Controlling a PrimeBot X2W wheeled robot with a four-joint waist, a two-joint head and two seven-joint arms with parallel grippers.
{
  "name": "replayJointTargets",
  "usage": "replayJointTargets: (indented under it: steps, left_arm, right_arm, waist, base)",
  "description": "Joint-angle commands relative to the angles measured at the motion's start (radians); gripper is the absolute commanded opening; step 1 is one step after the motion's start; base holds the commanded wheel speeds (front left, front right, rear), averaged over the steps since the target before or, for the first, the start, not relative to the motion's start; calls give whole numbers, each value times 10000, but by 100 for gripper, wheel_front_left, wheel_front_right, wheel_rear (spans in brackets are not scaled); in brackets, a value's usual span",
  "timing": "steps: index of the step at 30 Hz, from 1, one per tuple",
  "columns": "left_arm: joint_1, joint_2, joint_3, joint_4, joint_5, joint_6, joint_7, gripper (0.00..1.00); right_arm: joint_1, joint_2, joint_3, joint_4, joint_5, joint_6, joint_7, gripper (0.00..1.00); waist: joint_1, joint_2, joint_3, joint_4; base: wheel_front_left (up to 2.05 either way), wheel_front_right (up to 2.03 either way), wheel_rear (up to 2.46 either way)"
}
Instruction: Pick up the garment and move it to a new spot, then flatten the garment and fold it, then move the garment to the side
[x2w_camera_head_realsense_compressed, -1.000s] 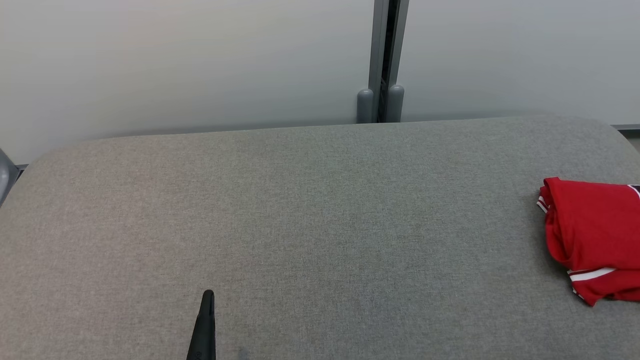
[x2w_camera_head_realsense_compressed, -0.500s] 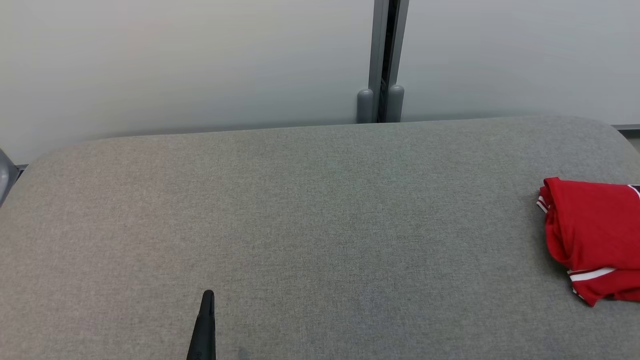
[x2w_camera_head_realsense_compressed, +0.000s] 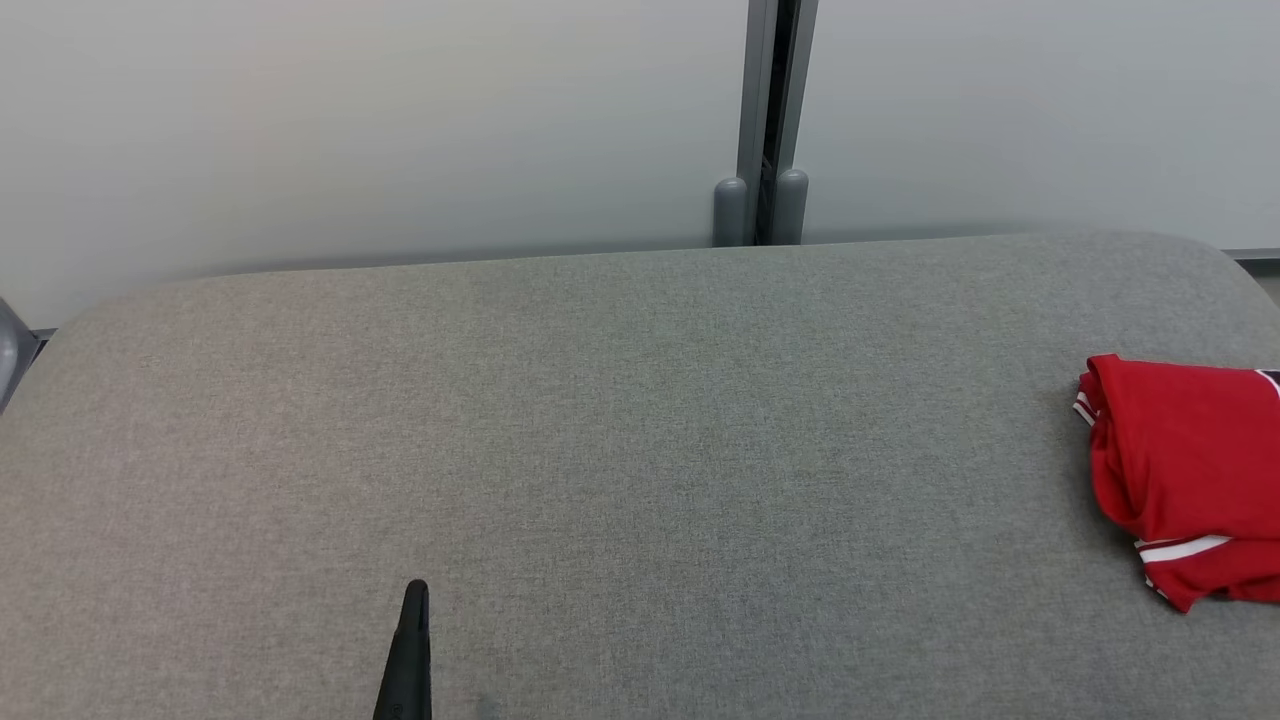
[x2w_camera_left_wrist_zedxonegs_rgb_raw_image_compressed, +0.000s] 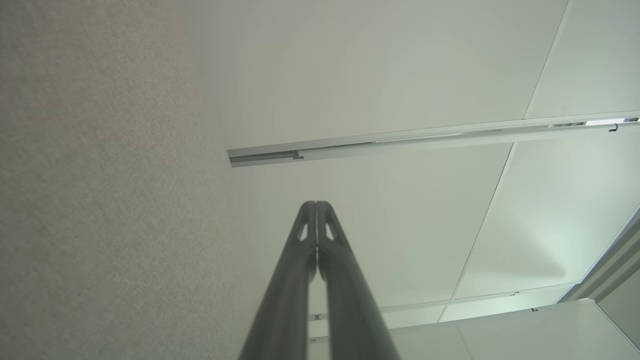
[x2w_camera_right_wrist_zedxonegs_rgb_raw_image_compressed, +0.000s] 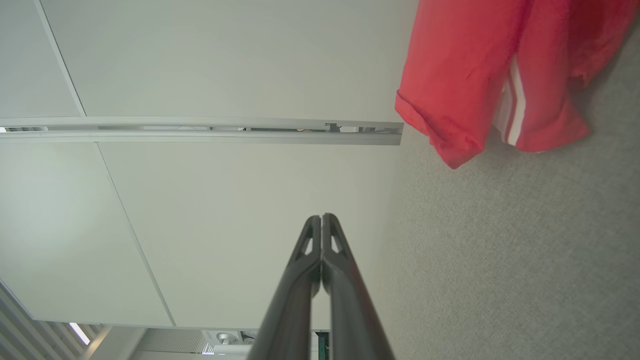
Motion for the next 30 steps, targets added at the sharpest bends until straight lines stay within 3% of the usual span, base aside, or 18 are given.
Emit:
replayJointTargets:
  steps: [1,30]
  left_arm:
    - [35,44,23,-31,-44,-43,-12,0]
    - [34,47,18,-32,-47,-43,-17,0]
  right_arm:
    - [78,-23,7,-25,66,4,-20,0]
    - [79,-25,10,-26,67,4,-24,0]
  waist:
    - [0,0,0,0]
    - [0,0,0,0]
  base:
    - [0,0,0]
    - [0,0,0]
